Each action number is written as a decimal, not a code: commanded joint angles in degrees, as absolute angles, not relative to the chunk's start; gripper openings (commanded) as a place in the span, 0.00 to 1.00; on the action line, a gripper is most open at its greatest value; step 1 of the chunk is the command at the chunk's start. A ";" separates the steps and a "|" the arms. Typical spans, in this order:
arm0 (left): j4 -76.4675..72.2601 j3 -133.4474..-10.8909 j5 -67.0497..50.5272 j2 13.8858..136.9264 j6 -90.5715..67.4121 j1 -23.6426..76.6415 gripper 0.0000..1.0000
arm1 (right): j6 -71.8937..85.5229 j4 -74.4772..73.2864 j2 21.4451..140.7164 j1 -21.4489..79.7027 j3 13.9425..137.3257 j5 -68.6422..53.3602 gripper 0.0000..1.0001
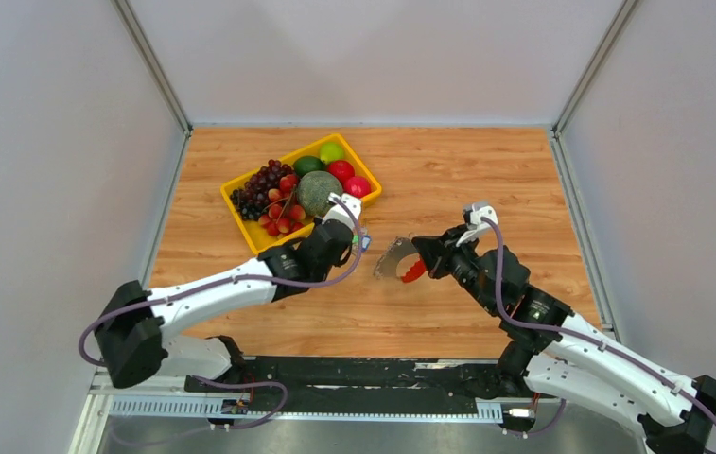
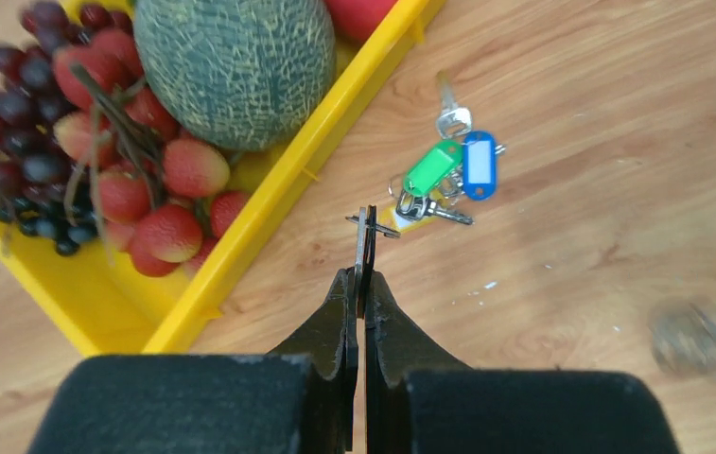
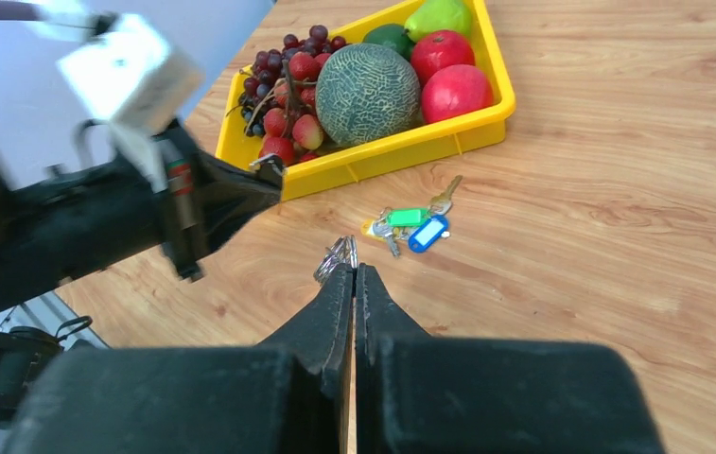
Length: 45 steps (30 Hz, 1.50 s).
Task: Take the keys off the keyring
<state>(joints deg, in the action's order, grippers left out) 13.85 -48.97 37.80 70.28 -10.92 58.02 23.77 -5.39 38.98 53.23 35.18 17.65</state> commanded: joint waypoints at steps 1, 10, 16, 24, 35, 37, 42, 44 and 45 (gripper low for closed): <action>9.01 -52.06 28.70 77.63 -19.08 51.16 0.00 | 21.96 -6.03 36.66 53.39 35.69 20.78 0.00; 6.17 -56.72 17.38 91.83 -21.99 44.30 0.00 | 20.08 -8.17 36.29 53.37 35.01 24.23 0.00; 5.32 -58.53 14.37 95.00 -23.82 43.83 0.15 | 17.48 -8.15 39.12 53.20 35.56 27.65 0.00; 10.82 -59.74 13.35 88.44 -24.16 43.86 0.81 | 15.31 -9.73 49.58 48.53 37.39 23.06 0.00; 17.56 -53.96 18.62 68.07 -27.91 43.85 0.99 | 14.77 -2.03 69.60 33.59 46.66 12.98 0.00; 18.59 -52.62 20.15 65.33 -29.80 43.81 1.00 | 14.61 -0.63 74.82 31.84 49.88 11.57 0.00; 19.42 -48.05 22.85 60.86 -33.29 43.77 1.00 | 14.74 -0.52 88.06 27.48 59.89 6.95 0.00; 20.70 -47.42 23.99 60.64 -35.22 43.77 1.00 | 14.70 -0.54 93.38 26.09 62.92 4.59 0.00; 21.25 -47.40 24.63 60.77 -36.31 43.77 1.00 | 14.65 -0.57 95.28 25.46 64.28 3.53 0.04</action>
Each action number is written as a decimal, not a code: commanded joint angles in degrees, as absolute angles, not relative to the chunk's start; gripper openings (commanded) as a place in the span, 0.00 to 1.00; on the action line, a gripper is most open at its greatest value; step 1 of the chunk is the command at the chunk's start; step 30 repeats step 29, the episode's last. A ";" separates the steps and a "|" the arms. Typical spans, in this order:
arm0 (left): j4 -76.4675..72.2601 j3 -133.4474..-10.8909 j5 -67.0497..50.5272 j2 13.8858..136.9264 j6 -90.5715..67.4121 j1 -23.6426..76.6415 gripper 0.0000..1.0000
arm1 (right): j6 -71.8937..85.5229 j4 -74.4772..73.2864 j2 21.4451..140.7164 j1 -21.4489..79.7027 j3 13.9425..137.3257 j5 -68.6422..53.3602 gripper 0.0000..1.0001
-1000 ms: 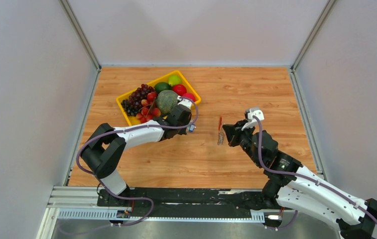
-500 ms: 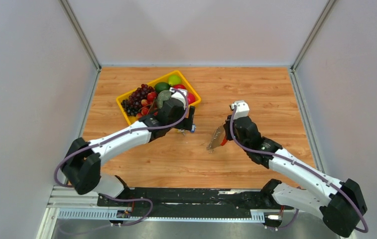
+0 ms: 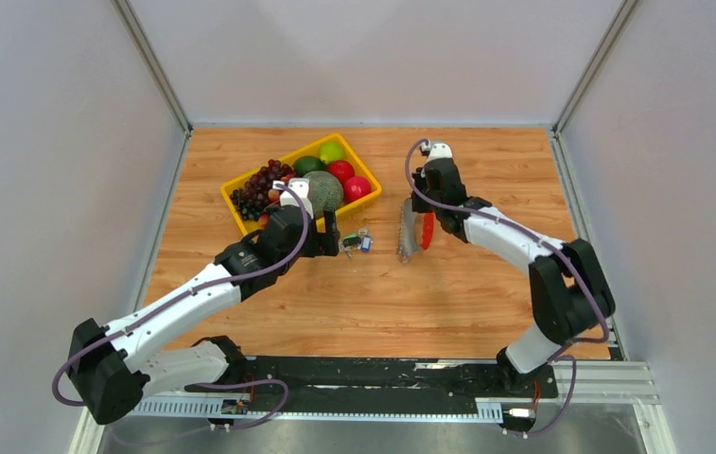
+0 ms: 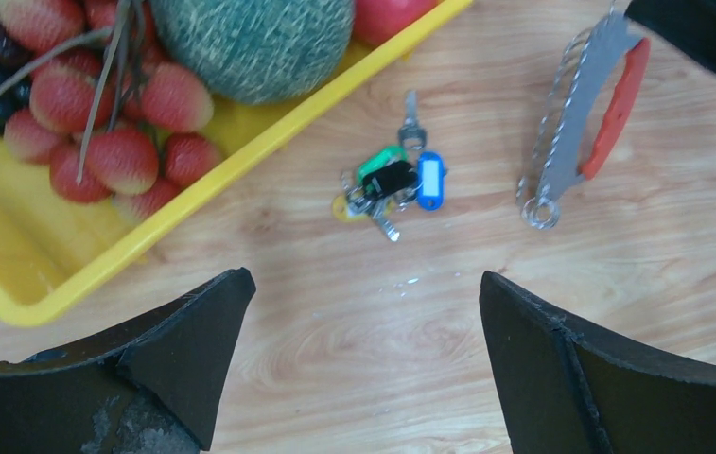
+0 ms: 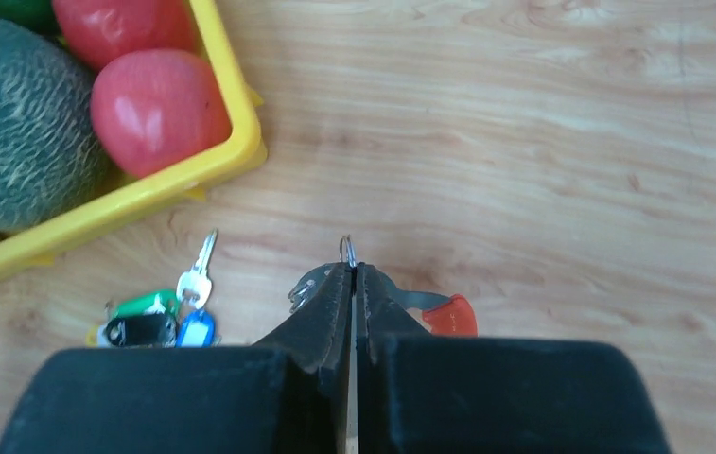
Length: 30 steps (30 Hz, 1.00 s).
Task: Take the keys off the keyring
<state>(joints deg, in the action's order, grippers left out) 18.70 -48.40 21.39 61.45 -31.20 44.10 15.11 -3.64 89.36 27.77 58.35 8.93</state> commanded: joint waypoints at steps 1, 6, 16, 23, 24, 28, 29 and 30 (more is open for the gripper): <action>22.76 -47.58 24.97 61.18 -36.88 43.77 1.00 | 14.75 -0.53 97.20 25.14 65.52 3.23 0.15; 31.08 -50.13 31.86 63.38 -40.85 43.76 1.00 | 16.68 -5.13 99.28 24.75 70.23 8.00 0.64; 44.08 -64.12 42.53 60.93 -35.55 43.73 1.00 | 13.59 -6.44 71.93 24.65 65.15 12.75 0.82; 40.07 -69.35 48.47 49.25 -29.53 43.76 1.00 | 10.83 -7.03 52.89 24.62 64.29 18.01 1.00; 38.63 -68.62 48.40 46.61 -28.74 43.77 1.00 | 10.33 -7.01 51.34 24.65 64.19 18.88 1.00; 34.83 -68.13 48.47 42.31 -25.54 43.74 1.00 | 9.08 -6.99 48.84 24.61 63.82 19.61 1.00; 35.52 -68.47 49.01 42.29 -25.17 43.76 1.00 | 8.91 -7.07 48.86 24.64 63.61 19.52 1.00; 35.52 -68.47 49.01 42.29 -25.17 43.76 1.00 | 8.91 -7.07 48.86 24.64 63.61 19.52 1.00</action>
